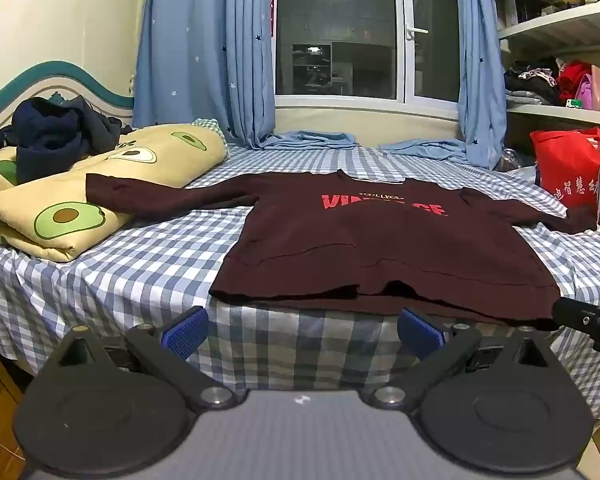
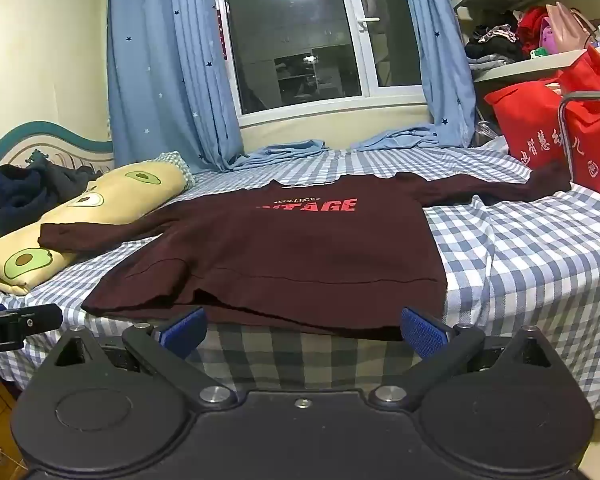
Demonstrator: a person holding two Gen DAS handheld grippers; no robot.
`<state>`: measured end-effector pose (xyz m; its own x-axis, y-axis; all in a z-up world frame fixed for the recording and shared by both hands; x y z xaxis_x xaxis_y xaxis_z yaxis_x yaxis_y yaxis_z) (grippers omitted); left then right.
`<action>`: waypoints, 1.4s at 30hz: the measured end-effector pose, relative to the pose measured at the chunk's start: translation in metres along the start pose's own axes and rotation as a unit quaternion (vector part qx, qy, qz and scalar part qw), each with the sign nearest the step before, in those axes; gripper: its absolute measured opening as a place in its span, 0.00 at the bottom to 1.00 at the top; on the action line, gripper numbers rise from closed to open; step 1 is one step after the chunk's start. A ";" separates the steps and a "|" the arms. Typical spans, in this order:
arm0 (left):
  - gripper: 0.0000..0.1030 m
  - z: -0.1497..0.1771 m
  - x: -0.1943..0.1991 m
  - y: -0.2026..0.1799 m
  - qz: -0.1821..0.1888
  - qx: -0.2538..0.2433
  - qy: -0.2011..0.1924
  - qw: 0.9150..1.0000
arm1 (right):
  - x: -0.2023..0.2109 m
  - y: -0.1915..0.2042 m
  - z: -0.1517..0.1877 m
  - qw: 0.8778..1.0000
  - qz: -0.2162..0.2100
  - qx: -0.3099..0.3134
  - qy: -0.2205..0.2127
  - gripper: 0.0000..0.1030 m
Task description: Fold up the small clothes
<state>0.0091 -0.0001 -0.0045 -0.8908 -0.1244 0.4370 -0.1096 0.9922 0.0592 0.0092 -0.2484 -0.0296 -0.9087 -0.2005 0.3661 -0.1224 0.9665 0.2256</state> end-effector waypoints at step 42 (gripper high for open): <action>0.99 -0.002 -0.002 -0.004 0.014 -0.001 0.011 1.000 | -0.003 -0.005 0.004 1.000 -0.004 -0.005 0.002 1.00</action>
<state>0.0117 -0.0039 -0.0040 -0.8832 -0.0976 0.4587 -0.0848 0.9952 0.0484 0.0107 -0.2525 -0.0352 -0.9065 -0.2086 0.3671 -0.1258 0.9634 0.2367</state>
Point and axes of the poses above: each gripper's, at about its wrist camera, not at the fingertips, and x roughly against the way its jaws point, y to its left, z to its underside, the point moved 1 cm from there along -x, roughly the way its jaws point, and after that the axes turned 7 degrees about -z, right-handed, at the moved point
